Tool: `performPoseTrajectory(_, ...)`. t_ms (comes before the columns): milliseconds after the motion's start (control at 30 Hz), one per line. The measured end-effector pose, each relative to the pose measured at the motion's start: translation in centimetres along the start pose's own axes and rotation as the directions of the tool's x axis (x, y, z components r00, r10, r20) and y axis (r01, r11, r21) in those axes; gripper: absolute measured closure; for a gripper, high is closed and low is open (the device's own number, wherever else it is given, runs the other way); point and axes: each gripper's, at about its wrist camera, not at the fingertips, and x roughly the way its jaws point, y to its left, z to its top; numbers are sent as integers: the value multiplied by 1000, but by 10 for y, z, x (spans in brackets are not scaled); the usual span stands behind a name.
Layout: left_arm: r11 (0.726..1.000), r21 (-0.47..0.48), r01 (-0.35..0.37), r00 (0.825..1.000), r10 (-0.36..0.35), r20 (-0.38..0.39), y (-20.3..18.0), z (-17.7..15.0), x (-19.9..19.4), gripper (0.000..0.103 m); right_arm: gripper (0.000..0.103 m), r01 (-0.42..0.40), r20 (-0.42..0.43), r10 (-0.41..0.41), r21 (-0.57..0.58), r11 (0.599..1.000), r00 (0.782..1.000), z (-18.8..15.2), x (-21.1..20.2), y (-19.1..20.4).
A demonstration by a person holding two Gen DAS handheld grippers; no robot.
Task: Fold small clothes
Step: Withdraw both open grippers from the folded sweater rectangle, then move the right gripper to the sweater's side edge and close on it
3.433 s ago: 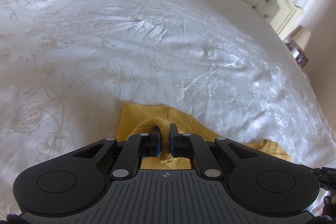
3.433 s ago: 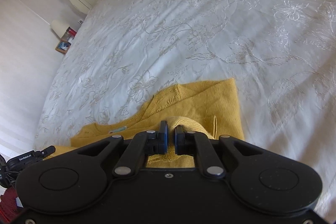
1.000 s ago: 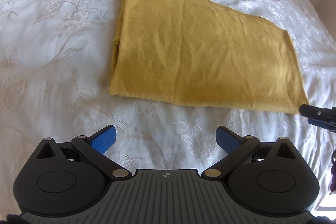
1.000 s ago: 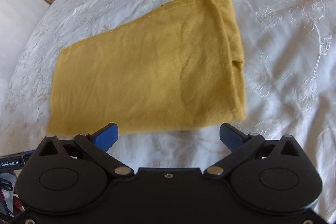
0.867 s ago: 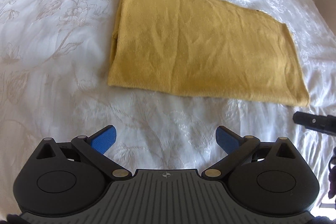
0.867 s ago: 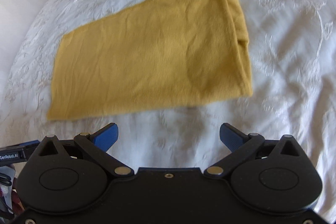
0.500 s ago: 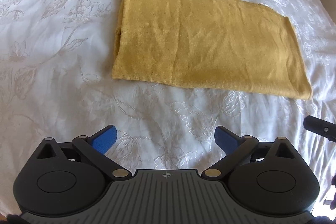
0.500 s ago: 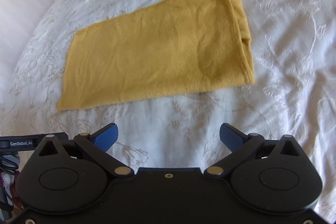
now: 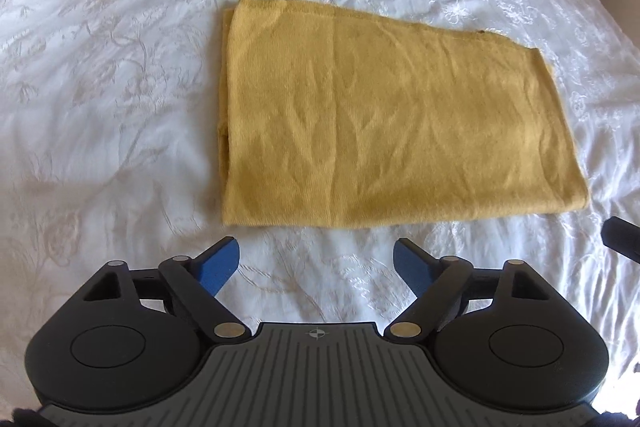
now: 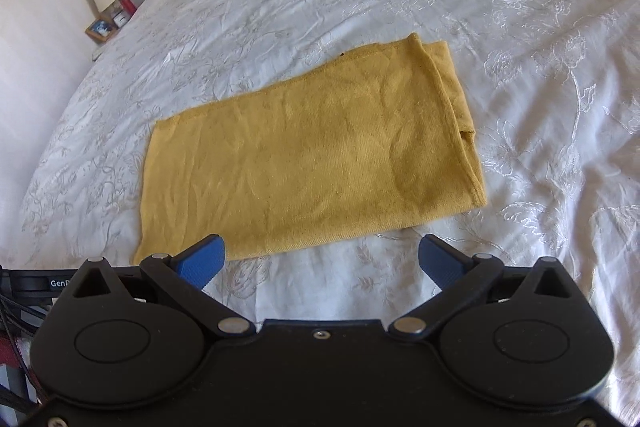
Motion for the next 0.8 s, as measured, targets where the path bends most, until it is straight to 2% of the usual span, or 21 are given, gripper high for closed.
performPoseTrajectory(67, 998, 33, -50, 999, 50, 19, -5, 6, -2, 25, 1, 11, 9, -11, 13, 1000, 1000, -1, -1, -1)
performPoseTrajectory(167, 990, 75, -122, 990, 117, 73, -14, 15, -7, 25, 1, 24, 11, -25, 39, 999, 1000, -2, -2, -8)
performPoseTrajectory(333, 961, 98, -258, 956, 240, 169, -34, 26, -14, 25, 1, 30, -16, -30, 52, 998, 999, -2, 5, -24)
performPoseTrajectory(400, 953, 106, -284, 947, 261, 189, -44, 31, -13, 25, 1, 23, -31, -22, 50, 998, 999, -1, 9, -33)
performPoseTrajectory(533, 982, 78, -173, 971, 156, 182, -59, 40, -5, 25, 1, -6, -62, 7, 22, 1000, 998, 6, 17, -53)
performPoseTrajectory(567, 983, 69, -169, 972, 155, 179, -64, 42, -1, 29, 1, -16, -66, 17, 14, 1000, 998, 8, 19, -58)
performPoseTrajectory(600, 982, 66, -175, 970, 160, 181, -70, 45, 2, 36, 1, -29, -69, 29, 7, 1000, 997, 11, 19, -64)
performPoseTrajectory(667, 982, 57, -181, 969, 168, 182, -82, 51, 11, 37, 1, -59, -76, 59, 3, 998, 995, 18, 22, -76)
performPoseTrajectory(800, 993, -13, -115, 981, 115, 153, -93, 66, 26, 37, 1, -104, -94, 104, 2, 995, 990, 30, 29, -103)
